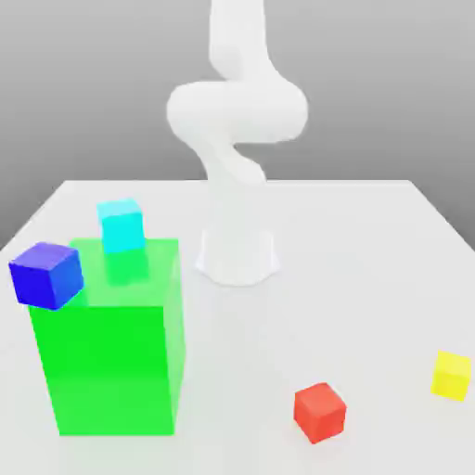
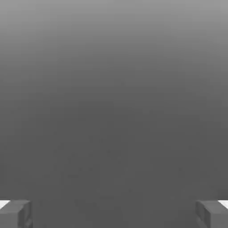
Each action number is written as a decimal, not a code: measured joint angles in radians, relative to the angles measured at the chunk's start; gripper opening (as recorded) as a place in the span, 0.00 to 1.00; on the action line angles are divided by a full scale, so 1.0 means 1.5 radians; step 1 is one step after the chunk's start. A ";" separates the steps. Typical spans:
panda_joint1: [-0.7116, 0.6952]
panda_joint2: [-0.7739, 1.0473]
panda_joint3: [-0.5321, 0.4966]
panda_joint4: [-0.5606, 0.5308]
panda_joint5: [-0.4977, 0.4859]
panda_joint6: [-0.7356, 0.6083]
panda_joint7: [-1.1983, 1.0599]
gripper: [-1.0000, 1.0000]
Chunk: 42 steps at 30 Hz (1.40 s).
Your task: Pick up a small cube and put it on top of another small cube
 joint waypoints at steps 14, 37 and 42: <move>0.061 0.342 0.033 -0.119 0.002 0.174 -0.070 0.50; 0.119 0.694 0.030 -0.176 -0.053 0.387 -0.076 0.00; 0.105 0.587 0.049 -0.190 -0.019 0.301 -0.098 0.00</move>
